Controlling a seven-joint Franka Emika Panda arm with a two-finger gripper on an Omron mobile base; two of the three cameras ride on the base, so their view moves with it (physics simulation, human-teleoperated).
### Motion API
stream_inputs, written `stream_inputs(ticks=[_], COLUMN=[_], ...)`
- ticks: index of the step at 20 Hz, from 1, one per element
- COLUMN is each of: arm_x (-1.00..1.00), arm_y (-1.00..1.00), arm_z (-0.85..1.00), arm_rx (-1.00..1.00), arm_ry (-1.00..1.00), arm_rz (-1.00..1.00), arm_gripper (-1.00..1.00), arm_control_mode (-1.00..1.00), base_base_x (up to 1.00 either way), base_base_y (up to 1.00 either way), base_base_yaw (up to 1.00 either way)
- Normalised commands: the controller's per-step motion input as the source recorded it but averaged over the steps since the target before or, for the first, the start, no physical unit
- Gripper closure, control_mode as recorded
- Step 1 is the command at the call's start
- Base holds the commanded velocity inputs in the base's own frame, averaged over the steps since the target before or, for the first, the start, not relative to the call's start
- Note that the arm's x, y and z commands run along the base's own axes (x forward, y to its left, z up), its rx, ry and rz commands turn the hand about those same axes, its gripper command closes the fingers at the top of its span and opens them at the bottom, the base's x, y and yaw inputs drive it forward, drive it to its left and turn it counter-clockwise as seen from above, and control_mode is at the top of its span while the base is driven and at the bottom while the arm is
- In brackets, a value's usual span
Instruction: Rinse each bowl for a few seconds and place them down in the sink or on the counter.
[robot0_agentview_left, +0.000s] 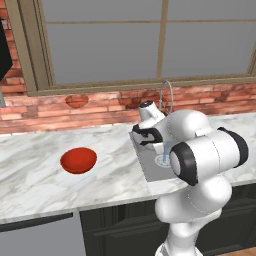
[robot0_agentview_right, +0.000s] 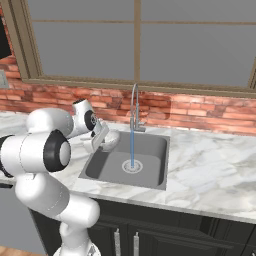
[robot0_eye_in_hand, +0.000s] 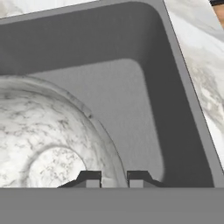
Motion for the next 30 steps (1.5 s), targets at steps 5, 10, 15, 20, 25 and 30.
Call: stream_inputs(ticks=[5,10,15,20,25,30], arm_x=[0.1,0.06,0.12,0.18,0.19,0.25], arm_y=[-0.14,-0.12,-0.07,-0.02,0.0,0.0], arm_z=[-0.05,-0.08,-0.1,-0.12,-0.08,-0.08], arm_rx=[0.0,0.0,0.01,0.0,0.0,0.0], arm_ry=[0.0,0.0,0.0,0.0,-0.02,-0.02], arm_rz=[-0.04,-0.03,-0.01,-0.01,-0.01,-0.01], arm_gripper=[1.0,1.0,1.0,1.0,1.0,1.0], arm_control_mode=[-1.0,-1.0,-1.0,-1.0,-1.0,-1.0], base_base_x=[0.0,0.0,0.0,0.0,0.0,0.0], base_base_y=[0.0,0.0,0.0,0.0,0.0,0.0], base_base_yaw=[0.0,0.0,0.0,0.0,0.0,0.0])
